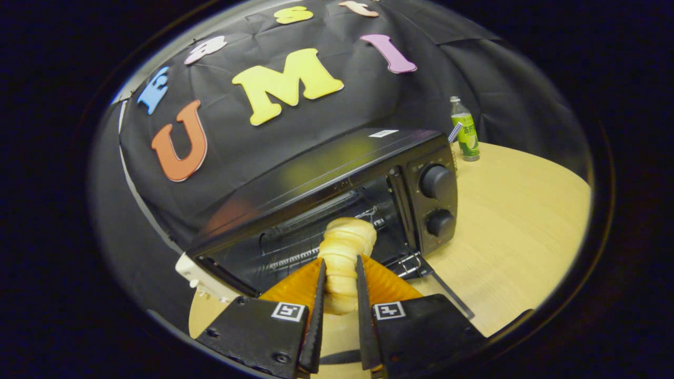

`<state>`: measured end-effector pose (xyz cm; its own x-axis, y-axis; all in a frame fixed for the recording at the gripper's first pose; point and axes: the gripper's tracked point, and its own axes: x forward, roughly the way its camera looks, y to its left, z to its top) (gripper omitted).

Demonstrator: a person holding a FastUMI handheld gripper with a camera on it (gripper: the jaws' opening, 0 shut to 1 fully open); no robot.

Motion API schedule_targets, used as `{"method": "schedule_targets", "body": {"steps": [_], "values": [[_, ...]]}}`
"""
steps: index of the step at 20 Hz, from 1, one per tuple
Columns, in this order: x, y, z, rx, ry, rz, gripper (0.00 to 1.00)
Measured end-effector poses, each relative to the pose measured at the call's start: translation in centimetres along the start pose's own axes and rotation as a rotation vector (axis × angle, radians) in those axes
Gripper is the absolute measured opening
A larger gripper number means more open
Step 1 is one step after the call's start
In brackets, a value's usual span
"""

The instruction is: Open the toaster oven, put the food inside, and close the toaster oven door.

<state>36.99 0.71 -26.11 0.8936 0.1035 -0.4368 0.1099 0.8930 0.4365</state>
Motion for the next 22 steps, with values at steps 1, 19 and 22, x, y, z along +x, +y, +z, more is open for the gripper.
{"method": "schedule_targets", "body": {"steps": [1, 19, 22], "values": [[1.4, 0.2, 0.0, 0.022, 0.0, 0.0, 0.34], [2.0, 1.1, -0.3, -0.043, 0.024, -0.047, 0.82], [-1.6, 1.8, -1.1, -0.106, 0.048, 0.001, 0.94]]}}
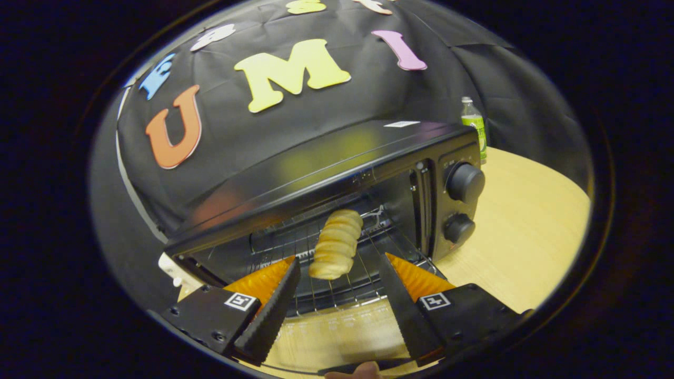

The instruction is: Open the toaster oven, put the food inside, and close the toaster oven door.

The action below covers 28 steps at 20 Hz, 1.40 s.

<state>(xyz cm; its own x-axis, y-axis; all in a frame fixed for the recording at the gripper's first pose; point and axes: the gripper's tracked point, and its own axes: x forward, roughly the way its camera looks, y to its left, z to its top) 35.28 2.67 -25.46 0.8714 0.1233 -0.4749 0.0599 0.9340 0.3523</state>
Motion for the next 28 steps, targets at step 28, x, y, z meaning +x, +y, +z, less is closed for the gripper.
{"method": "schedule_targets", "body": {"steps": [28], "values": [[-10.6, -4.7, -14.8, -0.345, 0.221, -0.009, 1.0]]}}
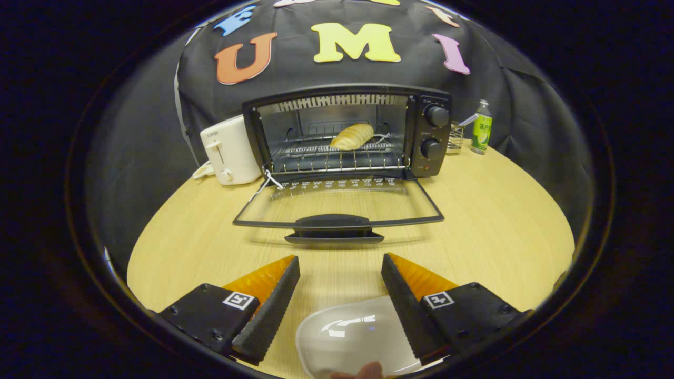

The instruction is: Open the toaster oven, put the food inside, and close the toaster oven door.

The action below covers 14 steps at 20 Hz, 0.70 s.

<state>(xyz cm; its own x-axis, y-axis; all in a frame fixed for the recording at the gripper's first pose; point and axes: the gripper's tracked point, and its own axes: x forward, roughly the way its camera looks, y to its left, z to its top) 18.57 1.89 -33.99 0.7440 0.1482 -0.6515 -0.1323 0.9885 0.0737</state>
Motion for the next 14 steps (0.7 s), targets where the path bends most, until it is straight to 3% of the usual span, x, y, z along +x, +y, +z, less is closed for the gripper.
{"method": "schedule_targets", "body": {"steps": [14], "values": [[2.6, 1.1, 0.6, 0.0, 0.049, -0.078, 1.0]]}}
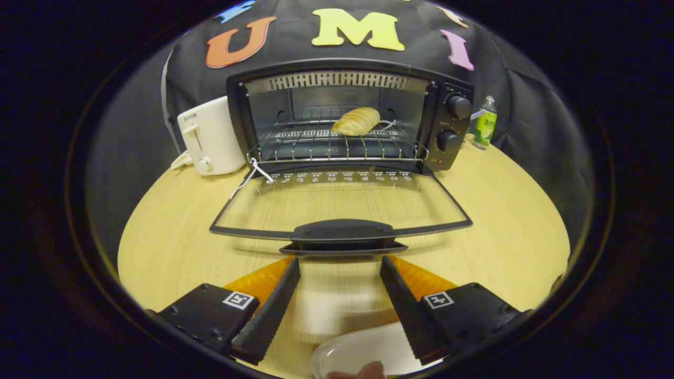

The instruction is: Open the toaster oven, put the food inside, and close the toaster oven door.

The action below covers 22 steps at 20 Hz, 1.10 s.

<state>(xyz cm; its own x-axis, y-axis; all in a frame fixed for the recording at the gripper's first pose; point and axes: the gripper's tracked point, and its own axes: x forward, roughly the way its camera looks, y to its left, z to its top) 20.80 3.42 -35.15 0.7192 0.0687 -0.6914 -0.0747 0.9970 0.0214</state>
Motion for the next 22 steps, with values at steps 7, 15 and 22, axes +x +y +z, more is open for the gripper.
{"method": "schedule_targets", "body": {"steps": [7, 15, 22], "values": [[-3.6, 0.2, 6.0, 0.01, -0.201, 0.011, 1.0], [-5.6, 0.3, 14.5, 0.022, -0.398, 0.018, 1.0], [-19.1, -0.8, 20.0, 0.029, -0.606, 0.014, 1.0]]}}
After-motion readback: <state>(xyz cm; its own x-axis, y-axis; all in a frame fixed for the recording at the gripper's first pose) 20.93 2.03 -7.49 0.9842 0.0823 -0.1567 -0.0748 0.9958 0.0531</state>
